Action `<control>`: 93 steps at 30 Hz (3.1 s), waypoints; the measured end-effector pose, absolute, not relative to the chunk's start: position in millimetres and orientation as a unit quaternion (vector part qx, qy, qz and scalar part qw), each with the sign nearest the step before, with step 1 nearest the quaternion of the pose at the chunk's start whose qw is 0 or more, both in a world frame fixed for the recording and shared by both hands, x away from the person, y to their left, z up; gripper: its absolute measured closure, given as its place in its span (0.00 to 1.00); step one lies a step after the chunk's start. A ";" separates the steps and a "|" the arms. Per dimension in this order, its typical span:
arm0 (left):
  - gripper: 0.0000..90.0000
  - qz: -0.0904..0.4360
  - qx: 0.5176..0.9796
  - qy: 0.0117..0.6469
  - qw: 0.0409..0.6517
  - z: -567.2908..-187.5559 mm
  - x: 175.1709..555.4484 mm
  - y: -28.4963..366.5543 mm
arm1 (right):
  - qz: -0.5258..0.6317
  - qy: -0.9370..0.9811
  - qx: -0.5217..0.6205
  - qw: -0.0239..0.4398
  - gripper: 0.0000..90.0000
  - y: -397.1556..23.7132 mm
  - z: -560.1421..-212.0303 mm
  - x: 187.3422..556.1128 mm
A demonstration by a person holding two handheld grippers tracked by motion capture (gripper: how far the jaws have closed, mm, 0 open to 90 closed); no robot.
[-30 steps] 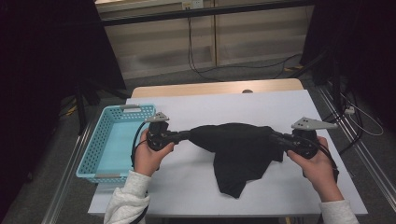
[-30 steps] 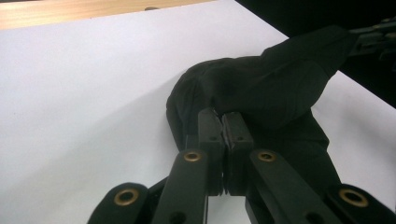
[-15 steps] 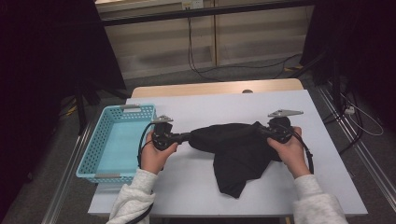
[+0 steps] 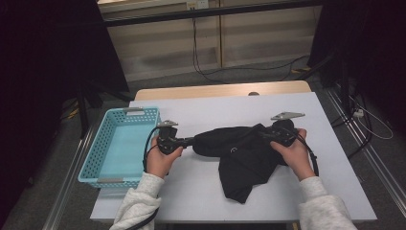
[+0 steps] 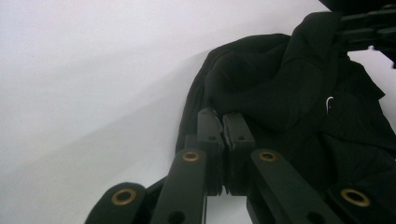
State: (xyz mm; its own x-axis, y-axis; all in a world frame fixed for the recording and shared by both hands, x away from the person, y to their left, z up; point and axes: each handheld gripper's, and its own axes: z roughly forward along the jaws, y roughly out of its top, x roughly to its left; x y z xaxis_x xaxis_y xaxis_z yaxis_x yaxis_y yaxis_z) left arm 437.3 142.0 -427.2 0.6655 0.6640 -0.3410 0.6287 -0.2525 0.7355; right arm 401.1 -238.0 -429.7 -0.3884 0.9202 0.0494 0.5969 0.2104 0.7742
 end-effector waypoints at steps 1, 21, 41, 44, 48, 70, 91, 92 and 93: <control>0.97 0.019 0.792 0.410 0.453 -426.7 437.2 142.8 | 0.375 0.745 0.504 0.226 0.58 -238.7 -426.1 397.9; 0.97 0.021 0.792 0.406 0.455 -423.0 434.6 143.5 | 0.407 0.762 0.453 0.219 0.53 -198.7 -437.0 384.7; 0.97 0.020 0.798 0.397 0.453 -422.8 432.3 140.0 | 0.408 0.758 0.464 0.210 0.94 -198.7 -439.7 393.7; 0.96 0.020 0.797 0.396 0.456 -422.6 431.9 140.2 | 0.419 0.757 0.457 0.208 0.94 -202.1 -433.5 384.0; 0.93 0.014 0.799 0.393 0.455 -423.3 431.5 139.9 | 0.434 0.755 0.445 0.209 0.94 -210.3 -424.0 364.9; 0.42 0.031 0.787 0.376 0.487 -429.7 445.4 108.0 | 0.426 0.731 0.492 0.208 0.94 -280.2 -439.6 287.3; 0.43 0.028 0.831 0.291 0.474 -448.4 442.5 63.2 | 0.406 0.718 0.517 0.229 0.94 -300.0 -443.4 275.7; 0.42 0.024 0.832 0.283 0.476 -450.0 440.5 59.4 | 0.405 0.720 0.515 0.229 0.94 -298.1 -443.0 276.2; 0.42 0.023 0.836 0.276 0.474 -451.4 439.0 56.4 | 0.407 0.721 0.512 0.229 0.94 -296.4 -442.9 276.7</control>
State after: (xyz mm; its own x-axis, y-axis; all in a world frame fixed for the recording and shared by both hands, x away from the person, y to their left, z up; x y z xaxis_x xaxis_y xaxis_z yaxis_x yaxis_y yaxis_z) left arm 439.0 56.4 -451.4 0.8470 0.4823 -0.2235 0.4395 -0.3989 0.8048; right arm 276.7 -296.4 -442.9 -0.3713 0.9245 0.0864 0.5522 0.1451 0.8210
